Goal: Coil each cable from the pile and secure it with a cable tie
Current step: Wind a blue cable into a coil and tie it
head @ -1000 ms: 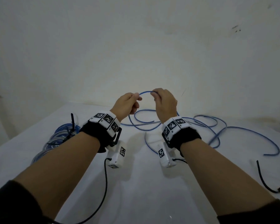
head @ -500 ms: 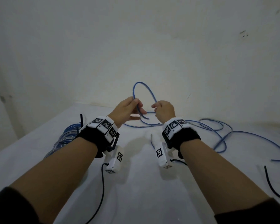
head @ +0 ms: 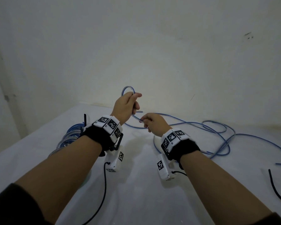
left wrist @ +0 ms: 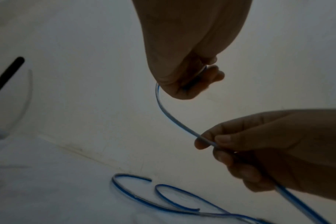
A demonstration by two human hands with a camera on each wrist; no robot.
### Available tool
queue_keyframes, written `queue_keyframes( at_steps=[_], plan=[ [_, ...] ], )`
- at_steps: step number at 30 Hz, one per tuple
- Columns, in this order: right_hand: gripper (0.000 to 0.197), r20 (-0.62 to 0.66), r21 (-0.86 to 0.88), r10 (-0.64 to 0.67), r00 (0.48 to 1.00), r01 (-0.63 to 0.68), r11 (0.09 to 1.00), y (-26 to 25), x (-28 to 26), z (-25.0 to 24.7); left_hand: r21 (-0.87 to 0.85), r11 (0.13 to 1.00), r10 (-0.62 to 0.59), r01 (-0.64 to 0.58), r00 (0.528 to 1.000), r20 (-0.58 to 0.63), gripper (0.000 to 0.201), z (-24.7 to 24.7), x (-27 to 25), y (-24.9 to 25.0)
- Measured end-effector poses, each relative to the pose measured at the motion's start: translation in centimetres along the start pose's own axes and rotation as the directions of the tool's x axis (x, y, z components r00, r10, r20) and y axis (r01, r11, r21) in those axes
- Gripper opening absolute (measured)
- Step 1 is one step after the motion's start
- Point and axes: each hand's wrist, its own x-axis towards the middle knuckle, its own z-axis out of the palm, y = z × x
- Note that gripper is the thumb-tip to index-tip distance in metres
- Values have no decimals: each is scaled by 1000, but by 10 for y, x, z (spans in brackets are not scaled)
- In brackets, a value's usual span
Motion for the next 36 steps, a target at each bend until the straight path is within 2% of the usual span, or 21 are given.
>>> queue_keyframes(
  at_steps=[3,7,10,13,15,18,20,23,26,29,31,36],
  plan=[
    [18,57,-72,-78,995,82,994,-2,-5,-2,239,971,33,-26,999,-26,33,-4,-1,-7],
    [17,53,-72,-169,984,173,982,-5,-10,-4,521,852,-5,-54,994,110,33,-7,-3,-15],
    [10,5,-83,-227,974,227,970,-7,-8,-5,621,782,-92,-52,976,199,31,-8,-7,-20],
    [4,-40,-112,-303,952,297,948,-8,-5,-5,689,721,-116,-82,965,236,30,-9,-10,-20],
    [4,-80,-164,-344,936,328,930,-5,-4,-5,695,713,-112,-95,963,246,34,-11,-12,-16],
    [9,-188,-293,-335,923,273,917,-2,-2,-9,585,810,-156,-27,953,260,39,-14,-18,-13],
    [12,-243,-312,-335,910,254,916,0,-2,-12,540,842,-181,12,948,261,45,-14,-21,-13],
    [16,-245,-245,-283,927,223,944,2,-1,-9,436,898,-182,56,950,253,46,-11,-20,-11],
    [16,-216,-79,-220,951,208,975,9,1,-2,233,955,-229,181,953,199,45,-7,-18,-6],
    [23,-195,38,-119,974,128,991,14,-2,-2,119,955,-287,273,950,127,45,-8,-16,-2],
    [27,-186,89,-95,978,113,990,13,-6,-2,84,944,-326,319,941,92,46,-10,-15,1],
    [39,-178,153,-60,982,88,984,6,-7,6,-156,891,-416,427,904,97,38,-9,-15,5]
  ],
)
